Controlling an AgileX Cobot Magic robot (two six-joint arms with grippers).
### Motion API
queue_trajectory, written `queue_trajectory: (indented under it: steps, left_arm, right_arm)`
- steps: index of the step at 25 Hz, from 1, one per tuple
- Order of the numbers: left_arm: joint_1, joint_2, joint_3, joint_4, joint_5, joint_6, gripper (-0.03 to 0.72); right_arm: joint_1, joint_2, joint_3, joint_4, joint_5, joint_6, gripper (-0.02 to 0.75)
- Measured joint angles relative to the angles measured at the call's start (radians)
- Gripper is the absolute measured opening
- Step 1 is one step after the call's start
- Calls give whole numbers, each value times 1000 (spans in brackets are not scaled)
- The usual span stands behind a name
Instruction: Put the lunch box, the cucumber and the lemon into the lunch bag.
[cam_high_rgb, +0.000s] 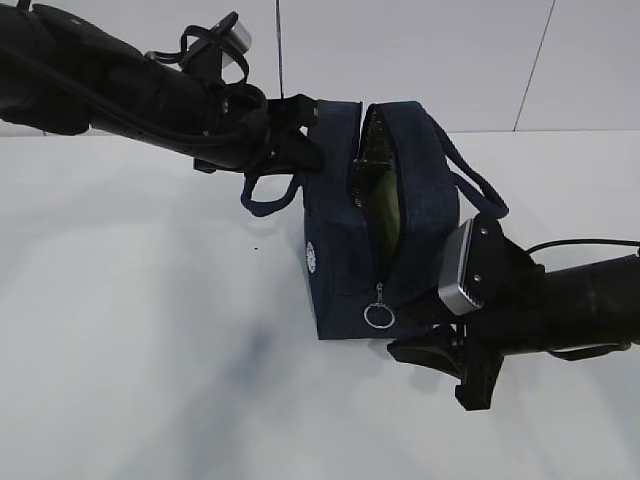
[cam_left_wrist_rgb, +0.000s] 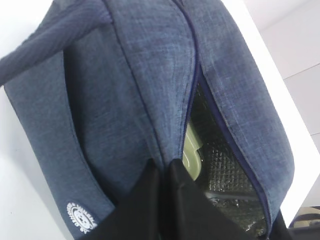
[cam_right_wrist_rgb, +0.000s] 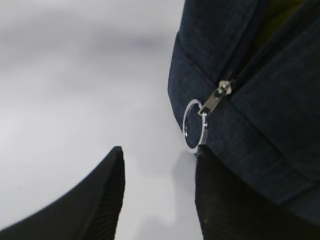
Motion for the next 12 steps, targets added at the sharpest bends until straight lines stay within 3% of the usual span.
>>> queue_trajectory:
  steps: [12]
  left_arm:
    - [0,0,0,0,0,2,-5]
  right_arm:
    - [0,33,-46,2,0,77,355]
